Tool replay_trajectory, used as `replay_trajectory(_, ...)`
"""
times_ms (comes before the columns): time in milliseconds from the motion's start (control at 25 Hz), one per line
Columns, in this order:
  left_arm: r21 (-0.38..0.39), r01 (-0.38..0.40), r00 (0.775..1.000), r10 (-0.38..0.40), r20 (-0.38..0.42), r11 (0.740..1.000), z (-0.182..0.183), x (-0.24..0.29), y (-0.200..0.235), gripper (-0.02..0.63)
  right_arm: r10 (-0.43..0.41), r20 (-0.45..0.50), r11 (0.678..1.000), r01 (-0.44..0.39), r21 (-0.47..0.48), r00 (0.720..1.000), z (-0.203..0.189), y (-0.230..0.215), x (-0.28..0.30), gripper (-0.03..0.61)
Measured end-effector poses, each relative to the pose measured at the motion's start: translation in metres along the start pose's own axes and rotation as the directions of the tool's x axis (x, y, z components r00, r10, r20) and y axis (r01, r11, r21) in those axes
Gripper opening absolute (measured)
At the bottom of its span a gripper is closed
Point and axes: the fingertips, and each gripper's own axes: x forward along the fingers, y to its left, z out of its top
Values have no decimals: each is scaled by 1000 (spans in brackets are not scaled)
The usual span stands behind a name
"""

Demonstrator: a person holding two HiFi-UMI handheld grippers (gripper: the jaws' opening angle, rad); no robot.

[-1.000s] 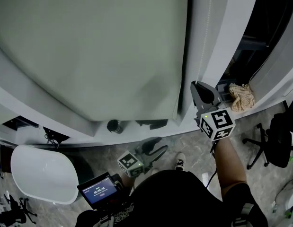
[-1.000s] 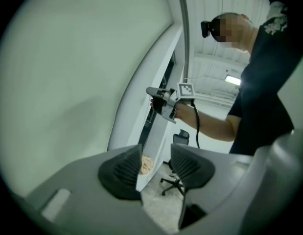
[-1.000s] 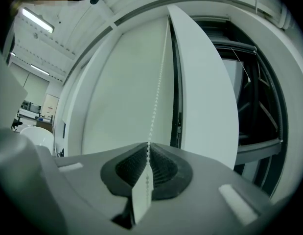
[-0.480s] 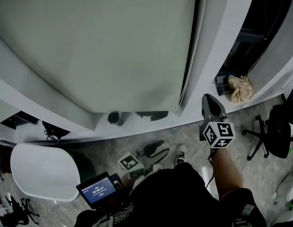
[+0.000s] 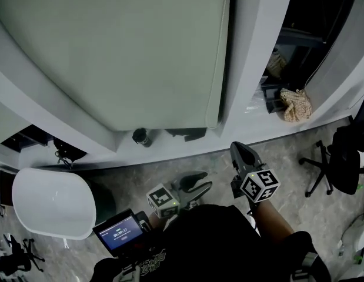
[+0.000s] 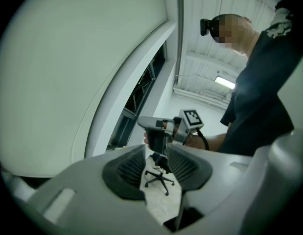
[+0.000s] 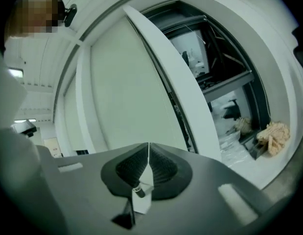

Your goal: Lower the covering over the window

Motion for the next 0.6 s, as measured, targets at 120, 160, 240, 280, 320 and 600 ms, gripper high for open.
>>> replay_trajectory(120,3,-14,1000,14,-4,1000,-2,8,-23,102,90,-9,992,-89,88,996,-10,16,-24,8)
replay_trajectory(160,-3,-13,1000,13,-10,1000,-4,13,-35,93,121,-12,987,-119,107,993,-12,20,-34,8)
replay_trajectory(240,-24,-2,1000,2,-21,1000,-10,24,-66,75,176,-23,976,-171,136,984,-15,27,-59,8)
replay_trajectory(280,-36,-5,1000,4,-23,999,-13,28,-83,61,194,-34,973,-188,137,980,-18,29,-74,8)
replay_trajectory(320,-46,-15,1000,13,-24,999,-15,32,-99,47,208,-49,971,-200,132,977,-23,31,-90,8)
replay_trajectory(600,-67,-99,995,97,-22,993,-66,32,-177,0,322,-158,940,-295,172,933,-72,49,-171,8)
